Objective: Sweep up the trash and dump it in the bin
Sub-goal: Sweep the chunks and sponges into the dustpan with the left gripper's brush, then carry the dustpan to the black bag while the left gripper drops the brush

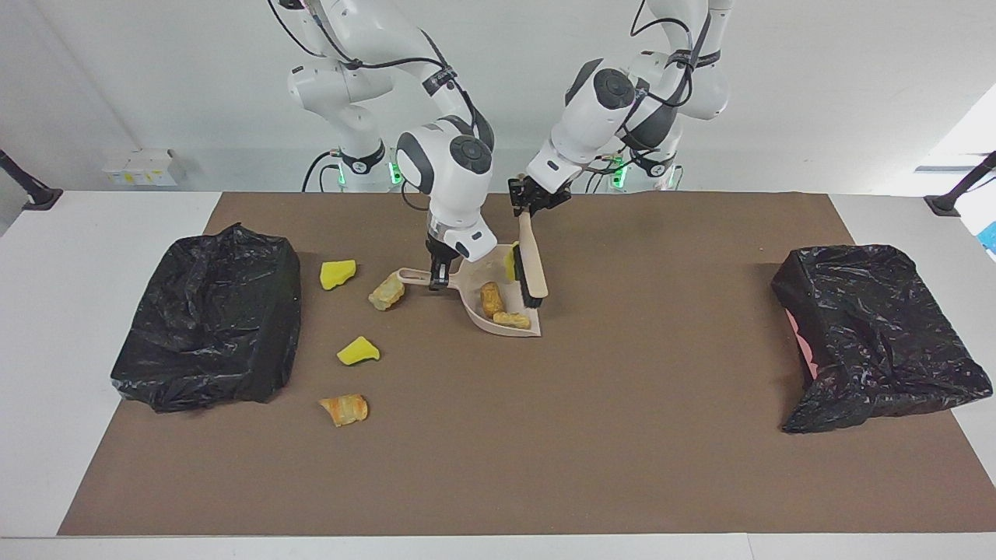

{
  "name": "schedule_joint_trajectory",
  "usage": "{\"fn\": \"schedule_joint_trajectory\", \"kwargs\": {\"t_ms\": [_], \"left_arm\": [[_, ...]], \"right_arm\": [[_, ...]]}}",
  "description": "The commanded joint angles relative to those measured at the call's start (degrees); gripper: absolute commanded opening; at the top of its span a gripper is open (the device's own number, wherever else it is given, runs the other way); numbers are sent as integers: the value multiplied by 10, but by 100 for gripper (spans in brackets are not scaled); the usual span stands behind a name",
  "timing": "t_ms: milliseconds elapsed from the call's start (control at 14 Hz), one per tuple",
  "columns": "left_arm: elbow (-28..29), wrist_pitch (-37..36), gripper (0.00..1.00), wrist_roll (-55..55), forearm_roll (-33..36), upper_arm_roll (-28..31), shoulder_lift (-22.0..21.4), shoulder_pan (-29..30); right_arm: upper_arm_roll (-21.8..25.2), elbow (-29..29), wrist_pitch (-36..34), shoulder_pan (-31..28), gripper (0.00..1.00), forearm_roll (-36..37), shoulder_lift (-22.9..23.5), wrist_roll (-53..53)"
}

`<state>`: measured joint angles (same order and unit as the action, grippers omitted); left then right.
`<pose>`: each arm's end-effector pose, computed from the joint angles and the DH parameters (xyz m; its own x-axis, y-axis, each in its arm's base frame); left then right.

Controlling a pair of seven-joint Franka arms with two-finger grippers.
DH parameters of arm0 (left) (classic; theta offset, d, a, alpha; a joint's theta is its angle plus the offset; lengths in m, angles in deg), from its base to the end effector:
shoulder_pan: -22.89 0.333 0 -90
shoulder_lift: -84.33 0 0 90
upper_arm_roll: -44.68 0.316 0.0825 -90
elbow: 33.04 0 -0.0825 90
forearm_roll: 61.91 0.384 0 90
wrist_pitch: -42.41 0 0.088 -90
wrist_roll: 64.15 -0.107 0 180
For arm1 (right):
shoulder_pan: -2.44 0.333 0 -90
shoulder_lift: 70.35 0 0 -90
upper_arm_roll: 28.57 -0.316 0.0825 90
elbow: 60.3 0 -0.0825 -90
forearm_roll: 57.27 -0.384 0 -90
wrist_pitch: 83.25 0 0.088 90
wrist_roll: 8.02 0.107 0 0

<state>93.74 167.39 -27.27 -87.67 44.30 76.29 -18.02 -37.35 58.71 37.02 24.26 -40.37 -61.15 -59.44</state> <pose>0.3760 -0.3519 0.4516 0.9750 0.1286 -0.1810 0.1847 -0.9223 0.3395 0.4884 0.2710 0.3432 -0.0248 0.9669 -0.2539 0.9995 0.0285 0.0109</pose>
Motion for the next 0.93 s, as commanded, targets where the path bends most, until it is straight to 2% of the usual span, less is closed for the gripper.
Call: {"fn": "schedule_joint_trajectory", "kwargs": {"t_ms": [0, 357, 499, 642, 856], "left_arm": [[-6, -1, 0, 30, 7, -4, -5, 2], [-6, 3, 0, 12, 12, 0, 0, 20], [-1, -9, 0, -10, 53, 0, 0, 43], [2, -50, 0, -11, 85, 0, -5, 64], [25, -69, 0, -5, 115, -7, -8, 56]], "right_arm": [[-4, 4, 15, -18, 0, 10, 5, -3], [-4, 4, 15, -25, 0, 6, 7, -7], [-4, 4, 15, -41, 0, 2, 5, -5], [-4, 3, 12, -58, 0, 2, -11, -8], [-4, 3, 13, -104, 0, 0, -46, -42]]}}
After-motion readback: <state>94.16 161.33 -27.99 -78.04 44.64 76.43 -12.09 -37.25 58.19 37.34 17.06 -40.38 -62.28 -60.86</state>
